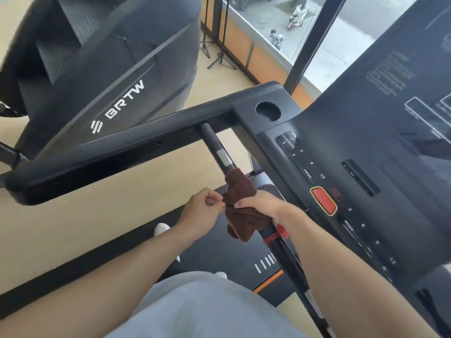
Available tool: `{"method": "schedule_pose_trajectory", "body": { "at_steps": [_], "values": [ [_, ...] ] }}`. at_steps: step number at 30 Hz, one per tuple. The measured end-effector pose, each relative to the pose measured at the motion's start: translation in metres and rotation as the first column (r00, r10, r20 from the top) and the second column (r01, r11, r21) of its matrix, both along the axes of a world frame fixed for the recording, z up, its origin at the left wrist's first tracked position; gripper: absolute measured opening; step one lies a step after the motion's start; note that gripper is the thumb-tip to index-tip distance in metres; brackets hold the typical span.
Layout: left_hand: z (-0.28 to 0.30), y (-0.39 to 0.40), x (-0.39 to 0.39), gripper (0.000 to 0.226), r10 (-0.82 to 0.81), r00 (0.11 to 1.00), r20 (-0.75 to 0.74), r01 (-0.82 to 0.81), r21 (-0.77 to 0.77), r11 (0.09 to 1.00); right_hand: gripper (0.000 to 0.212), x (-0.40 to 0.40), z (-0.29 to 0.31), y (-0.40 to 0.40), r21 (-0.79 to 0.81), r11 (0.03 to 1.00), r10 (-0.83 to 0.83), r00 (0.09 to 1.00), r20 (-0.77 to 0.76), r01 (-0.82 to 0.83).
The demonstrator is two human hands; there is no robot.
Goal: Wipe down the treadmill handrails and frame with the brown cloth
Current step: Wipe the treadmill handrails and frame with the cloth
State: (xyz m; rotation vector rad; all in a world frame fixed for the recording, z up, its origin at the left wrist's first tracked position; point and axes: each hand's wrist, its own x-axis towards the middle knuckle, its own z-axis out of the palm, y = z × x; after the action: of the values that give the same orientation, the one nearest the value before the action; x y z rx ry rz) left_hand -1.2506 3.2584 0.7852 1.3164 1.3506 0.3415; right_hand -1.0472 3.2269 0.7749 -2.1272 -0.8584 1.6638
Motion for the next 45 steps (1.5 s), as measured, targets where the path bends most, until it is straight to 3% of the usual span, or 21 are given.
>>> {"method": "schedule_pose_trajectory", "body": {
  "at_steps": [3, 6, 10, 13, 16, 18, 20, 24, 28, 31, 32, 34, 36, 37, 39, 41, 45],
  "values": [
    [-0.004, -0.016, 0.01, 0.037, 0.011, 1.0, -0.018, -0.012, -0.023, 1.0, 0.029, -0.009, 0.005, -0.014, 0.115, 0.976, 0.146, 0.946, 0.289, -0.186],
    [0.003, -0.023, 0.015, 0.058, -0.037, 0.991, 0.127, 0.05, -0.096, 0.994, 0.028, -0.028, 0.014, -0.035, 0.149, 0.958, 0.134, 0.844, 0.518, -0.244],
    [0.011, -0.022, 0.022, 0.031, -0.098, 0.949, 0.3, 0.136, -0.111, 0.984, 0.045, -0.046, 0.033, -0.065, 0.24, 0.93, 0.04, 0.728, 0.685, -0.277],
    [0.015, -0.013, 0.021, 0.036, -0.103, 0.961, 0.255, 0.126, -0.077, 0.989, 0.056, -0.058, 0.05, -0.072, 0.388, 0.897, -0.058, 0.815, 0.577, -0.211],
    [0.022, -0.001, 0.003, 0.055, -0.079, 0.96, 0.267, 0.113, -0.111, 0.987, 0.043, -0.085, 0.061, -0.054, 0.548, 0.832, -0.221, 0.959, 0.179, 0.089],
    [0.032, 0.009, -0.021, 0.056, -0.01, 0.943, 0.334, 0.07, -0.168, 0.983, 0.034, -0.109, 0.068, -0.034, 0.565, 0.771, -0.314, 0.947, -0.066, 0.295],
    [0.04, 0.019, -0.049, 0.049, 0.013, 0.923, 0.385, 0.047, -0.146, 0.988, 0.037, -0.136, 0.073, -0.012, 0.59, 0.723, -0.324, 0.93, -0.172, 0.36],
    [0.058, 0.046, -0.111, 0.02, 0.095, 0.93, 0.354, -0.103, 0.005, 0.995, 0.051, -0.202, 0.077, 0.035, 0.649, 0.671, -0.225, 0.933, -0.283, 0.358],
    [0.059, 0.079, -0.184, 0.028, 0.327, 0.869, 0.37, -0.371, 0.05, 0.927, 0.049, -0.271, 0.066, 0.101, 0.739, 0.636, -0.004, 0.958, -0.286, 0.223],
    [0.045, 0.094, -0.244, 0.014, 0.559, 0.746, 0.363, -0.626, 0.093, 0.775, 0.051, -0.339, 0.04, 0.151, 0.813, 0.551, 0.238, 0.969, 0.062, -0.187],
    [0.039, 0.098, -0.266, 0.016, 0.629, 0.711, 0.316, -0.69, 0.14, 0.71, 0.054, -0.364, 0.032, 0.166, 0.777, 0.502, 0.316, 0.917, 0.244, -0.379],
    [0.02, 0.103, -0.308, 0.022, 0.768, 0.614, 0.184, -0.789, 0.179, 0.588, 0.059, -0.413, 0.022, 0.188, 0.529, 0.402, 0.461, 0.665, 0.588, -0.747],
    [-0.007, 0.102, -0.346, 0.017, 0.822, 0.568, -0.044, -0.81, 0.146, 0.568, 0.08, -0.45, 0.016, 0.204, 0.221, 0.315, 0.564, 0.369, 0.738, -0.923],
    [-0.02, 0.099, -0.36, 0.02, 0.804, 0.577, -0.144, -0.8, 0.1, 0.592, 0.093, -0.459, 0.016, 0.209, 0.132, 0.284, 0.58, 0.28, 0.765, -0.95],
    [-0.039, 0.095, -0.383, 0.024, 0.766, 0.614, -0.191, -0.783, -0.021, 0.622, 0.097, -0.47, 0.016, 0.227, 0.081, 0.234, 0.61, 0.211, 0.764, -0.969],
    [-0.047, 0.093, -0.391, 0.024, 0.751, 0.642, -0.156, -0.766, -0.094, 0.636, 0.077, -0.468, 0.018, 0.245, 0.089, 0.203, 0.674, 0.206, 0.71, -0.975],
    [-0.045, 0.106, -0.39, 0.022, 0.749, 0.652, -0.12, -0.758, -0.074, 0.648, 0.06, -0.467, 0.02, 0.285, 0.011, 0.218, 0.767, 0.178, 0.616, -0.976]
  ]
}}
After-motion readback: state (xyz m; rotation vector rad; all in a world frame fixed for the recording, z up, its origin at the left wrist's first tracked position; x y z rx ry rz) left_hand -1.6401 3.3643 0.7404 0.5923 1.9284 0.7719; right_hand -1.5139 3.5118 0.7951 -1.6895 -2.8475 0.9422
